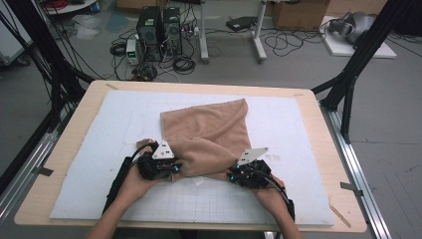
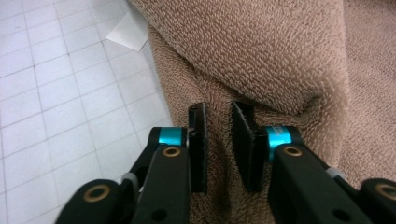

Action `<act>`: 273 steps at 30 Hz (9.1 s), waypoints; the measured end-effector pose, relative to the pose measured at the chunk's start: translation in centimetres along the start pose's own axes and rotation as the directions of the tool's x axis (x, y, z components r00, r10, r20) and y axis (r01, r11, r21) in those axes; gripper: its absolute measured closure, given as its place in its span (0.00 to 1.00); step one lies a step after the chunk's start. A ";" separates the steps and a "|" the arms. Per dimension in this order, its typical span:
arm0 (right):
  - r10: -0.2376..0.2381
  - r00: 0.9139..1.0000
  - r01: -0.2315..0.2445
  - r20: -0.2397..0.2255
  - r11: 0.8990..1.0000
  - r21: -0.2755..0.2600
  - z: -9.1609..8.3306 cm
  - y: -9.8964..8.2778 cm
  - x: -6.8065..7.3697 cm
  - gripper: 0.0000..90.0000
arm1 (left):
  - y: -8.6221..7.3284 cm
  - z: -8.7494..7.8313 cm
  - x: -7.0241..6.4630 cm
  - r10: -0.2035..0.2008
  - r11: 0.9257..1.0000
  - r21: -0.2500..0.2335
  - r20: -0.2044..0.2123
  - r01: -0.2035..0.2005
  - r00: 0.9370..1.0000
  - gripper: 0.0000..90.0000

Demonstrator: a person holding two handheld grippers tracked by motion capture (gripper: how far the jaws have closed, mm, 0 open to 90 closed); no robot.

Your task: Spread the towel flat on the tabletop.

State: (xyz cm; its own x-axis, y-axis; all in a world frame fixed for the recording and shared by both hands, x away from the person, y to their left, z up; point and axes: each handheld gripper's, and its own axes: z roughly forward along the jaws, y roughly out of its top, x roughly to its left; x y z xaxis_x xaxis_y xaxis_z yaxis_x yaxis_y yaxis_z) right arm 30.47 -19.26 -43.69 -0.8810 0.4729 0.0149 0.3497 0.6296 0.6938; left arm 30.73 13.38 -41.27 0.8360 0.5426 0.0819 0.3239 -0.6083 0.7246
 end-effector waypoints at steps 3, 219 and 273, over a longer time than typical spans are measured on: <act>-0.004 1.000 0.004 -0.012 1.000 -0.004 -0.2 0.0 -0.1 0.89 | 0.0 -0.5 0.3 -0.021 1.000 -0.023 0.009 0.021 1.000 0.86; 0.070 0.997 -0.070 -0.014 0.997 -0.031 3.6 3.1 -3.4 0.95 | -5.1 -0.3 6.0 -0.164 0.986 -0.029 0.018 0.165 0.986 0.92; -0.034 0.989 0.035 -0.142 0.999 0.004 -0.4 -0.9 -1.0 0.95 | -5.1 -1.6 5.5 -0.057 0.997 0.052 0.113 0.051 0.992 0.93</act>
State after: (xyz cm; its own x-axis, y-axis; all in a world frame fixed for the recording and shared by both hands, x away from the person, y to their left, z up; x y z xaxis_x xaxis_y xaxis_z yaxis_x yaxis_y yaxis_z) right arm 30.88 -20.59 -44.02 -0.9287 0.3590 0.0931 0.3198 0.6483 0.6909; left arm 32.95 20.38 -43.49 0.8609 0.5074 -0.0371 0.3886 -0.6088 0.6916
